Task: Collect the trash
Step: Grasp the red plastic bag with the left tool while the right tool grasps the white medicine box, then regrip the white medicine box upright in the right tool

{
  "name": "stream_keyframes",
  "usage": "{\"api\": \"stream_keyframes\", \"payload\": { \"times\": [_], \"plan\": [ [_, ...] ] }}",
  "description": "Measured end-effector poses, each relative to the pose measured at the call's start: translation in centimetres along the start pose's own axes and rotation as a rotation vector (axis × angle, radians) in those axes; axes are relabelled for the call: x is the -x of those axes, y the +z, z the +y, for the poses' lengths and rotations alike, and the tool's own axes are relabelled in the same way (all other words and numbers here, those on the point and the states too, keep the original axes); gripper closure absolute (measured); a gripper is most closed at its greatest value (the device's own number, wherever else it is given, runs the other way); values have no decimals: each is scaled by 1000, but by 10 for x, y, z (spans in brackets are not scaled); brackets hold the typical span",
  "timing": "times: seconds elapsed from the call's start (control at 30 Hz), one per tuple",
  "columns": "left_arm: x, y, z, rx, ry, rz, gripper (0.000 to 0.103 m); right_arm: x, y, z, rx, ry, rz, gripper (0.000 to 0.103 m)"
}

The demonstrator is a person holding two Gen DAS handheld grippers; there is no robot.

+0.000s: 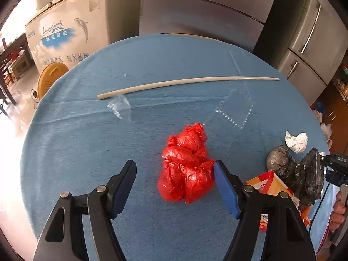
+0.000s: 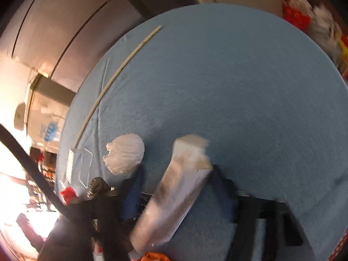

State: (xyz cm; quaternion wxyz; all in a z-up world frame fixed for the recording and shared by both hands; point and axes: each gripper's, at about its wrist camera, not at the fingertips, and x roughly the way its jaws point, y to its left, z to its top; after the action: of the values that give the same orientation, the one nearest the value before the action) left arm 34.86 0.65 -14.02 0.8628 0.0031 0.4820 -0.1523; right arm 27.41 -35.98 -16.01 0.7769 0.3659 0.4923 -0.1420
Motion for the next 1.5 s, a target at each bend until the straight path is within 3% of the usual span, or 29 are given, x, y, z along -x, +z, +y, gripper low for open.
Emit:
{"api": "stream_keyframes", "payload": {
  "times": [0.03, 0.13, 0.33, 0.57, 0.77, 0.87, 0.97, 1.0, 1.03, 1.1, 1.23, 1.33, 1.5],
  "plan": [
    [-1, -1, -1, -7, -9, 0, 30, -1, 0, 5, 28, -20, -13, 61],
    [-5, -3, -4, -15, -48, 12, 53, 2, 1, 1, 61, -26, -19, 68],
    [2, -14, -14, -58, -55, -3, 57, 16, -12, -14, 104, -6, -23, 76],
    [30, -42, -26, -116, -56, -27, 57, 42, -30, -52, 89, -46, -39, 76],
    [65, -73, -43, -191, -57, -69, 57, 66, -44, -92, 51, -70, 8, 74],
    [81, -87, -53, -217, -76, -81, 57, 79, -49, -105, 55, -113, 3, 71],
    [94, -100, -63, -242, -84, -98, 57, 96, -54, -114, 84, -194, -29, 60],
    [98, -104, -67, -251, -91, -103, 57, 100, -55, -114, 104, -226, -46, 35],
    [101, -106, -69, -256, -95, -107, 57, 107, -57, -117, 125, -252, -75, 22],
    [107, -110, -74, -271, -100, -116, 57, 120, -61, -125, 140, -266, -129, 22],
    [113, -114, -80, -282, -122, -123, 57, 137, -66, -149, 43, -204, -89, 22],
    [115, -116, -85, -286, -127, -128, 57, 136, -69, -144, 0, -153, -46, 22],
    [127, -117, -90, -280, -144, -153, 57, 113, -69, -104, 48, -245, -27, 22]
  ]
}}
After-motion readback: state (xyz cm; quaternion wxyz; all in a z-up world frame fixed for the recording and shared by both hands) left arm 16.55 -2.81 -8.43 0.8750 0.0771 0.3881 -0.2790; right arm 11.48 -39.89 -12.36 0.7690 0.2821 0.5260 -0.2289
